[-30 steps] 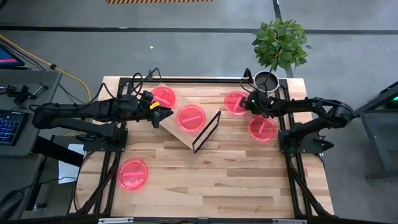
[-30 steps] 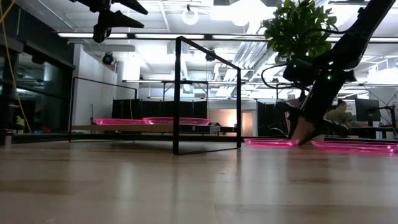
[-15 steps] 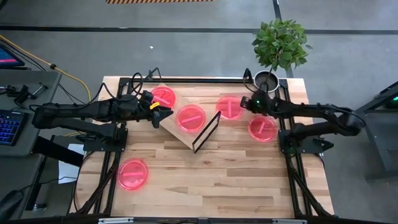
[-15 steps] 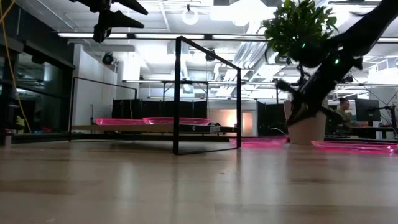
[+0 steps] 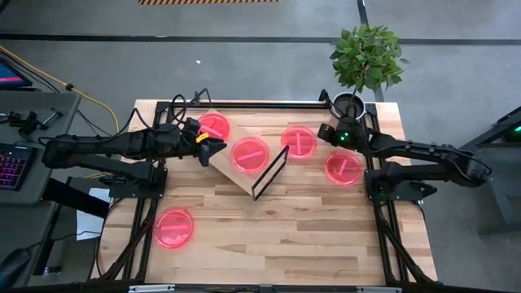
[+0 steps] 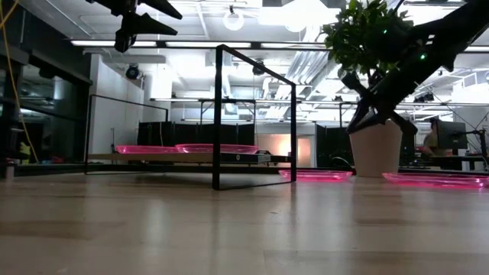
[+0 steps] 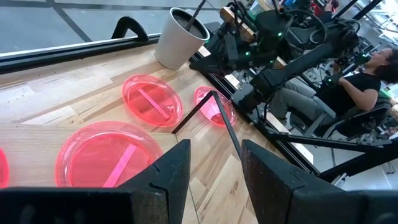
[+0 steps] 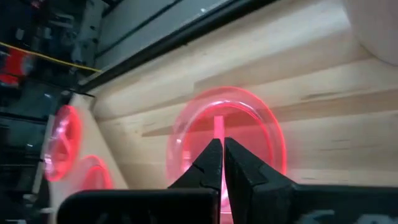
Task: Place and stack plates onto a shelf
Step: Stack the pink plate on top of the right pink plate on the shelf
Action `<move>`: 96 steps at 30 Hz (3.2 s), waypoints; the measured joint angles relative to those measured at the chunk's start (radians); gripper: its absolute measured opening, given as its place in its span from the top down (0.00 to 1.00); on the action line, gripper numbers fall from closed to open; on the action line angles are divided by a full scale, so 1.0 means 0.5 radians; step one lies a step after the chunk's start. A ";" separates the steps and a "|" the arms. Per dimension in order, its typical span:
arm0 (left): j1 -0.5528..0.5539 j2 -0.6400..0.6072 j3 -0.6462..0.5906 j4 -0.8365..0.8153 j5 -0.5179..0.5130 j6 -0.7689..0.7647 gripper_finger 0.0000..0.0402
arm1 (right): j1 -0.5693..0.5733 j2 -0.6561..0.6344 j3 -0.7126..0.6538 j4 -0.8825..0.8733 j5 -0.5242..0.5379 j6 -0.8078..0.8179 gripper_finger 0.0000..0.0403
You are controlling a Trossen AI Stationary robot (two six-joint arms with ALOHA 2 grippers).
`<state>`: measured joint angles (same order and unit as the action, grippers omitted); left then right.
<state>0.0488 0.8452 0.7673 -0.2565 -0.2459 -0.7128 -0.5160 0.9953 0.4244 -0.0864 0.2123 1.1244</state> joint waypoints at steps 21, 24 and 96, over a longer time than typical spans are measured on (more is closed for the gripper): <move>0.000 0.000 0.002 0.000 -0.001 -0.001 0.67 | -0.172 1.167 0.002 1.011 -0.067 -0.121 0.48; 0.000 0.000 0.002 0.000 -0.002 -0.002 0.67 | -0.173 1.283 0.009 1.141 -0.073 -0.118 0.50; 0.000 0.000 0.002 1.150 -0.051 0.455 0.67 | 0.277 1.680 1.873 -0.374 -0.597 -1.481 1.00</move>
<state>0.0487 0.8452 0.7685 0.3187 -0.2714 -0.4854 -0.3773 1.8351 1.3609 -0.2736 -0.0863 0.3840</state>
